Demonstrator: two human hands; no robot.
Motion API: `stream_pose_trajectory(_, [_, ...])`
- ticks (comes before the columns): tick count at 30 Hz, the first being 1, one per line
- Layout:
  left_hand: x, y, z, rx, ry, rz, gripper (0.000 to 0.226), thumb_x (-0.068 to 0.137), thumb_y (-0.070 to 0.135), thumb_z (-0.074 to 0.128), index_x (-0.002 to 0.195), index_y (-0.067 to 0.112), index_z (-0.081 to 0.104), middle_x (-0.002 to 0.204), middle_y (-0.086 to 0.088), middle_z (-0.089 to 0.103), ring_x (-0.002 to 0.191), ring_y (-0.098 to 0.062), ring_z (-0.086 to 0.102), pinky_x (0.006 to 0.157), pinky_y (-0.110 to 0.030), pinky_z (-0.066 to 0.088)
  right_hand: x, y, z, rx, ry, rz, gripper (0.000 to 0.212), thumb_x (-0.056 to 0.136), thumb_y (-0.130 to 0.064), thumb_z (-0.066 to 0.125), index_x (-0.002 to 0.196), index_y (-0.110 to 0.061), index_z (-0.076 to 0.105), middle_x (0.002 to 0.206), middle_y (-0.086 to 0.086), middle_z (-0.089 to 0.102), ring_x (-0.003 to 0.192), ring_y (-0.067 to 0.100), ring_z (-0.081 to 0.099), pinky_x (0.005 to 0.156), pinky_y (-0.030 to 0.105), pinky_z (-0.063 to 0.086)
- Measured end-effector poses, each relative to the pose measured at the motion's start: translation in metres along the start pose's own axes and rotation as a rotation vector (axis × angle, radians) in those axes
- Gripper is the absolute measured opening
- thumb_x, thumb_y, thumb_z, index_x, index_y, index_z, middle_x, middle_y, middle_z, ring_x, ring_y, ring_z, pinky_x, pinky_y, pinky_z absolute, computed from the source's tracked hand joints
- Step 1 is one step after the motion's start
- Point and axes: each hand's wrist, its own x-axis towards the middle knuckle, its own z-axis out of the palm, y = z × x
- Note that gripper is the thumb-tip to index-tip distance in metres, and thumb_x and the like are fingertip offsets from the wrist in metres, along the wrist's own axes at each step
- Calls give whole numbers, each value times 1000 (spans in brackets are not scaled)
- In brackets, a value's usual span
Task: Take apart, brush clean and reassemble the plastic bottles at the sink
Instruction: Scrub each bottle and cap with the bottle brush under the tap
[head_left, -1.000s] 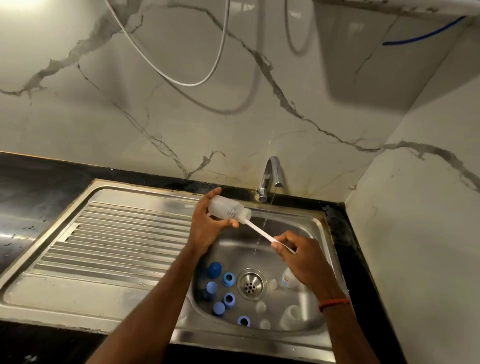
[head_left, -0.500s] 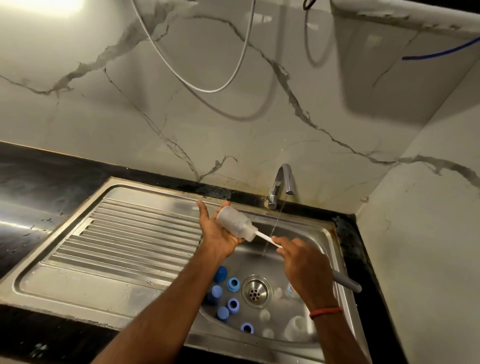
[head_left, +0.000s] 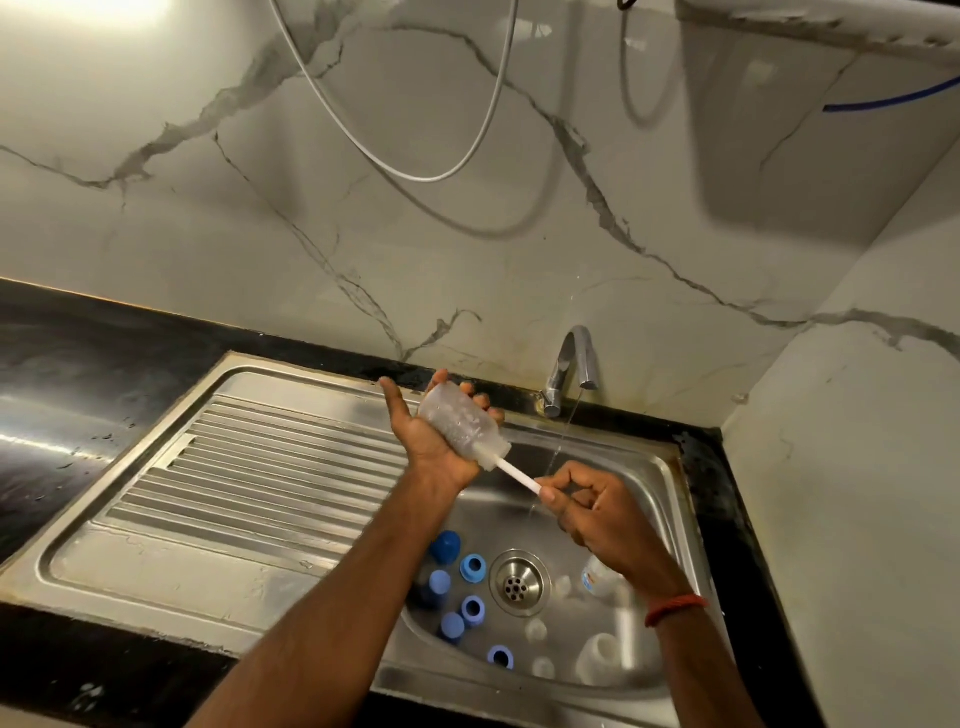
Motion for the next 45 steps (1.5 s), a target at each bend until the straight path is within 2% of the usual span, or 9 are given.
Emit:
stream_pose_trajectory(6, [1,-3,-2,-11,143,-85,68,87,67,57,123,10,56,100,-16,60,83,-26,61,69,-40,57,2,3,7,-640,337,-200,10,96,-38,61,102,-34,68,69,-12,64,60,5,59,54,24,52])
stream_pose_trajectory(15, [2,-7,-6,76,297,-164,85,89,82,34,130,10,54,114,-21,63,100,-38,61,82,-51,50,3,7,19,-1165,499,-319,7,93,-31,67,96,-26,68,58,-8,45,52,10,37,48,21,21])
stream_pose_trajectory(20, [-2,-3,3,37,238,-126,82,79,90,37,98,14,63,82,-9,61,75,-24,57,67,-40,47,0,-4,14,-1024,329,-348,6,91,-36,70,90,-31,66,57,-10,53,48,4,43,46,13,26])
stream_pose_trajectory(26, [-2,6,2,-13,21,-112,80,79,90,40,85,13,61,71,-7,56,58,-19,57,62,-29,49,5,-16,2,-76,-44,-48,16,97,-11,61,84,-20,65,50,-14,51,47,3,44,51,23,37])
stream_pose_trajectory(34, [6,-4,-4,-52,194,-169,88,89,79,42,133,3,55,99,-25,69,86,-35,71,76,-49,57,5,0,12,-866,377,-251,12,97,-38,59,102,-31,66,65,-9,60,54,5,54,48,23,47])
stream_pose_trajectory(36, [5,-5,-3,-33,227,-155,89,91,80,37,131,2,55,110,-24,66,100,-39,68,88,-54,53,5,2,18,-1009,409,-279,9,95,-34,62,98,-28,67,57,-9,52,47,7,45,41,20,37])
stream_pose_trajectory(39, [0,-3,2,42,236,-146,89,83,88,36,113,9,62,93,-12,68,86,-29,66,74,-44,52,3,-2,23,-1113,389,-300,7,93,-33,62,93,-27,66,53,-9,46,44,6,38,42,15,22])
stream_pose_trajectory(41, [-2,1,4,75,223,-132,79,81,88,41,96,13,62,79,-5,63,71,-22,59,66,-34,47,4,-5,23,-1016,289,-278,9,97,-36,58,97,-30,64,60,-9,54,50,5,48,45,16,32])
stream_pose_trajectory(45, [-2,8,5,41,188,-125,74,78,86,49,86,13,61,68,-7,59,63,-19,56,64,-30,47,6,-18,15,-203,-2,-22,6,97,-20,62,95,-18,67,65,-22,62,57,-2,54,56,11,37])
